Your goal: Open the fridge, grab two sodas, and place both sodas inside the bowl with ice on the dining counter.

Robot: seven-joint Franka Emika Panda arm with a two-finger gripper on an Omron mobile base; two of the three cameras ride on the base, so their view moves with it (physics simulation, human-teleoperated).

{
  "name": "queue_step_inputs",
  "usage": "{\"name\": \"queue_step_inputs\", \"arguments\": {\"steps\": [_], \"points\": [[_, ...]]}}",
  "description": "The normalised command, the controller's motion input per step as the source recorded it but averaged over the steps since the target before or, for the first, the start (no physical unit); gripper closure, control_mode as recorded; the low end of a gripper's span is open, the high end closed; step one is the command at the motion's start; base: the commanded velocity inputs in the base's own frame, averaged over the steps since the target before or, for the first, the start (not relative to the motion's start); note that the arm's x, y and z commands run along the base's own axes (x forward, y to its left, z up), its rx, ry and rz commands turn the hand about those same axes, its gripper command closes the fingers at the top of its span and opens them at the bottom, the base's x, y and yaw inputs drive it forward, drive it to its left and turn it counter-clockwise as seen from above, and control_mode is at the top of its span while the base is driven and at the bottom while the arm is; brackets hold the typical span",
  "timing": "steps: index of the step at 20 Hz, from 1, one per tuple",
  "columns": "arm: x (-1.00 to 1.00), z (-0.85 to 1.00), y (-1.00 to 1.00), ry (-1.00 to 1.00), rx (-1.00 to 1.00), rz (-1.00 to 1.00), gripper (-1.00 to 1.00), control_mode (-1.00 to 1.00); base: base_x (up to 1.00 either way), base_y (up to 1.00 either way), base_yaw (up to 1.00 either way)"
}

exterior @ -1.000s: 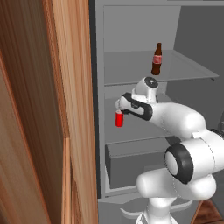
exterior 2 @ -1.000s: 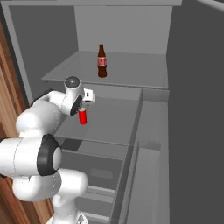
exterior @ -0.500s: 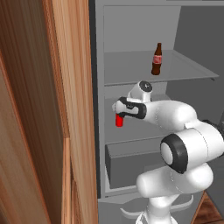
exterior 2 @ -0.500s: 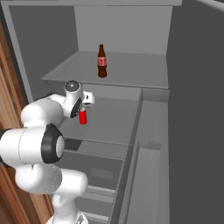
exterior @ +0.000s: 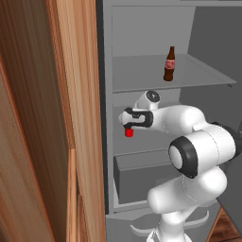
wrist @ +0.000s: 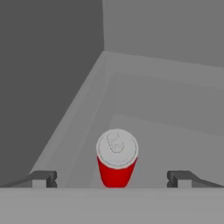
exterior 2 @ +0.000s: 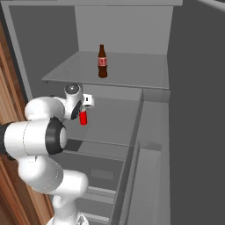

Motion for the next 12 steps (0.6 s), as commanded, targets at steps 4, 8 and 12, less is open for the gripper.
{"name": "queue_step_inputs", "arguments": {"steps": [4, 8, 12], "points": [[0.17, -0.1, 0.0, 0.0, 0.0, 0.01, -1.0, -1.0, 0.0, 0.0, 0.0], [0.16, -0.14, 0.0, 0.0, 0.0, 0.01, -1.0, -1.0, 0.0, 0.0, 0.0], [0.11, -0.23, 0.0, 0.0, 0.0, 0.01, -1.0, -1.0, 0.0, 0.0, 0.0]]}}
